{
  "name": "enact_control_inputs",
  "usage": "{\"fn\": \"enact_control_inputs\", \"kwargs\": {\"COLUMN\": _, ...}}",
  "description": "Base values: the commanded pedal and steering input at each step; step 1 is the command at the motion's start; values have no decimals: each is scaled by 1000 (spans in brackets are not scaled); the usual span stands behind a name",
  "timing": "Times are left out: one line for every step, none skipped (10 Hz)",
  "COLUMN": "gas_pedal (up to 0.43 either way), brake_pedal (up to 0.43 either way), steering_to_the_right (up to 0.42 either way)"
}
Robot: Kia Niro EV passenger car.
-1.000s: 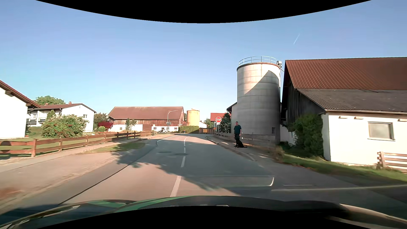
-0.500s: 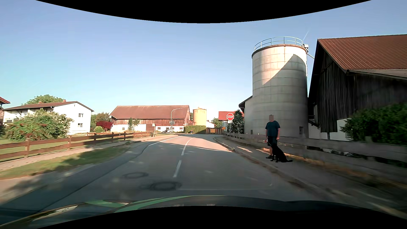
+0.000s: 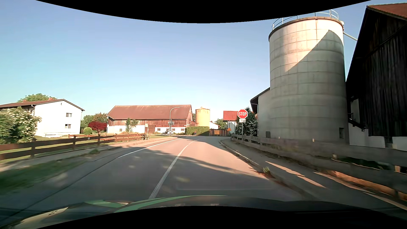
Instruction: Follow the waypoints while adhering to traffic rules and regulations
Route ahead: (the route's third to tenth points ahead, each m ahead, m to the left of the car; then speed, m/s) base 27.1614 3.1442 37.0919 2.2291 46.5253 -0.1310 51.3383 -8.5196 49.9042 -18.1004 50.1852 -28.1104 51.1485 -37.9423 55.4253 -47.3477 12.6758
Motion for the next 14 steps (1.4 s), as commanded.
{"fn": "enact_control_inputs", "kwargs": {"gas_pedal": 0, "brake_pedal": 61, "steering_to_the_right": -11}}
{"fn": "enact_control_inputs", "kwargs": {"gas_pedal": 0, "brake_pedal": 73, "steering_to_the_right": -10}}
{"fn": "enact_control_inputs", "kwargs": {"gas_pedal": 0, "brake_pedal": 110, "steering_to_the_right": -10}}
{"fn": "enact_control_inputs", "kwargs": {"gas_pedal": 0, "brake_pedal": 128, "steering_to_the_right": -9}}
{"fn": "enact_control_inputs", "kwargs": {"gas_pedal": 0, "brake_pedal": 152, "steering_to_the_right": -9}}
{"fn": "enact_control_inputs", "kwargs": {"gas_pedal": 0, "brake_pedal": 171, "steering_to_the_right": -9}}
{"fn": "enact_control_inputs", "kwargs": {"gas_pedal": 0, "brake_pedal": 183, "steering_to_the_right": -5}}
{"fn": "enact_control_inputs", "kwargs": {"gas_pedal": 0, "brake_pedal": 189, "steering_to_the_right": -2}}
{"fn": "enact_control_inputs", "kwargs": {"gas_pedal": 0, "brake_pedal": 189, "steering_to_the_right": 0}}
{"fn": "enact_control_inputs", "kwargs": {"gas_pedal": 0, "brake_pedal": 195, "steering_to_the_right": 5}}
{"fn": "enact_control_inputs", "kwargs": {"gas_pedal": 0, "brake_pedal": 195, "steering_to_the_right": 10}}
{"fn": "enact_control_inputs", "kwargs": {"gas_pedal": 0, "brake_pedal": 201, "steering_to_the_right": 16}}
{"fn": "enact_control_inputs", "kwargs": {"gas_pedal": 0, "brake_pedal": 201, "steering_to_the_right": 25}}
{"fn": "enact_control_inputs", "kwargs": {"gas_pedal": 0, "brake_pedal": 207, "steering_to_the_right": 33}}
